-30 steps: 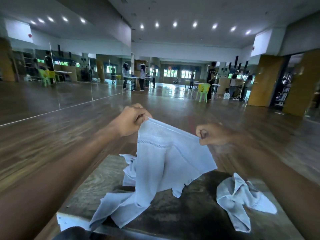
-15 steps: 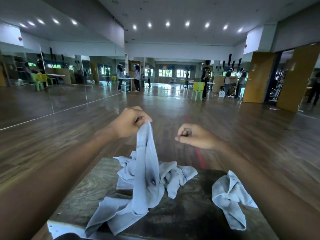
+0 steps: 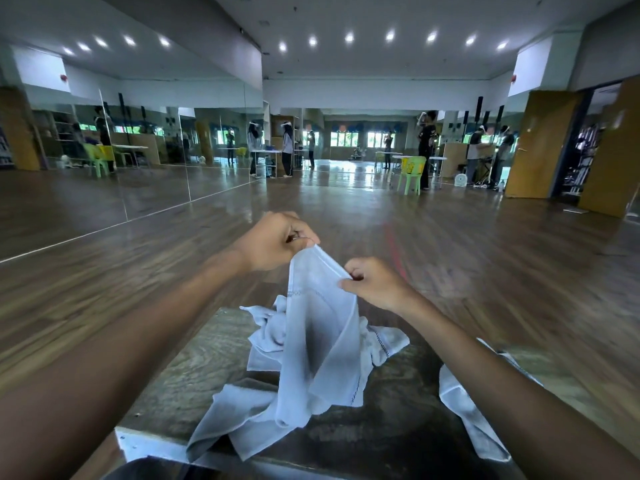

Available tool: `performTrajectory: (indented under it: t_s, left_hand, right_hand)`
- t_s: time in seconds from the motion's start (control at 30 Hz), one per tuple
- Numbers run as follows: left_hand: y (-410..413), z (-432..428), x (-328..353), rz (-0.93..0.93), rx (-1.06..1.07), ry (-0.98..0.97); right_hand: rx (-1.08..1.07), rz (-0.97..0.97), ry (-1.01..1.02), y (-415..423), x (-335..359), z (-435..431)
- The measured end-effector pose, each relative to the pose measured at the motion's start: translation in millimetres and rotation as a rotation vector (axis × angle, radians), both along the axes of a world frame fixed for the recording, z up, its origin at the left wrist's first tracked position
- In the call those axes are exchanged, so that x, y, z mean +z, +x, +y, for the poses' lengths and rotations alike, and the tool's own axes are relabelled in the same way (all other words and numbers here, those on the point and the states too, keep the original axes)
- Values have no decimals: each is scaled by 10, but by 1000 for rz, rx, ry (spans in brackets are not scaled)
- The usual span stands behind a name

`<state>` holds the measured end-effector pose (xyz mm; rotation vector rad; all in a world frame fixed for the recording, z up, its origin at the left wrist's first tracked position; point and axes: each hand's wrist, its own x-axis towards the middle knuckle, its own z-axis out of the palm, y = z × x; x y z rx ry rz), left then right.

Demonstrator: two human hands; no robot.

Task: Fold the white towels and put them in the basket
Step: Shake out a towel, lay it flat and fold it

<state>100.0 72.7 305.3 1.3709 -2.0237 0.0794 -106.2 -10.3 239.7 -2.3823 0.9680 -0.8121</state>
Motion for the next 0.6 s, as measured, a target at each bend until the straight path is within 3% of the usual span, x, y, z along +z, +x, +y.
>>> performTrajectory:
  t_s: [0.3,0.6]
  left_hand:
    - [167,-16,-45,122,9,-14]
    - [255,4,-89,84,28,-53]
  right_hand:
    - [-76,123,2,-634,204,-257]
    - [-204,267,-23,-1083,58,-236]
